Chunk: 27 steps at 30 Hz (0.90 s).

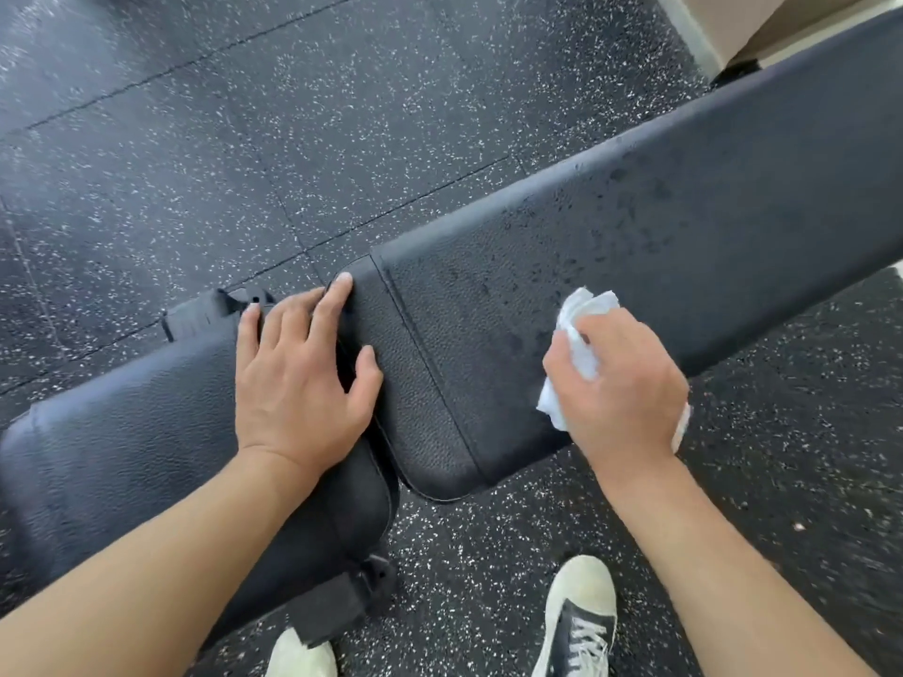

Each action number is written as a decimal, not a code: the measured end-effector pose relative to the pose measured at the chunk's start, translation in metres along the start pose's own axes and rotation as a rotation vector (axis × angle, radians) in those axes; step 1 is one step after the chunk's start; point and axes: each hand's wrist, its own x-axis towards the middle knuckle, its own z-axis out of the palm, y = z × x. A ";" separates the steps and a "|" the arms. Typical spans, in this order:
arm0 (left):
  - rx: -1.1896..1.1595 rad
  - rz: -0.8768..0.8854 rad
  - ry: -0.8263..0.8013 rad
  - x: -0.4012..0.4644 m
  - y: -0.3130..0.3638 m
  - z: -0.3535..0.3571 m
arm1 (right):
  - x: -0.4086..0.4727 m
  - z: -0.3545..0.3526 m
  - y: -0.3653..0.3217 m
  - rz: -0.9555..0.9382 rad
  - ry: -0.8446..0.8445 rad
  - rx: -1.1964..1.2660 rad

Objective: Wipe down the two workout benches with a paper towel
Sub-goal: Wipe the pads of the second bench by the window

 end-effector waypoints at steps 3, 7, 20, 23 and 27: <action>0.008 -0.012 -0.015 0.000 0.002 -0.001 | -0.007 0.016 -0.054 0.022 0.004 0.042; 0.029 -0.005 -0.035 0.000 0.002 0.000 | -0.016 0.036 -0.127 -0.146 -0.109 0.181; 0.034 0.003 -0.019 0.000 0.000 0.002 | 0.022 -0.004 0.026 0.078 0.068 0.015; 0.021 -0.009 -0.023 0.001 0.001 0.001 | 0.010 0.015 -0.045 -0.122 -0.012 0.059; 0.004 -0.014 -0.022 0.001 -0.001 0.003 | -0.014 0.042 -0.130 -0.322 -0.112 0.200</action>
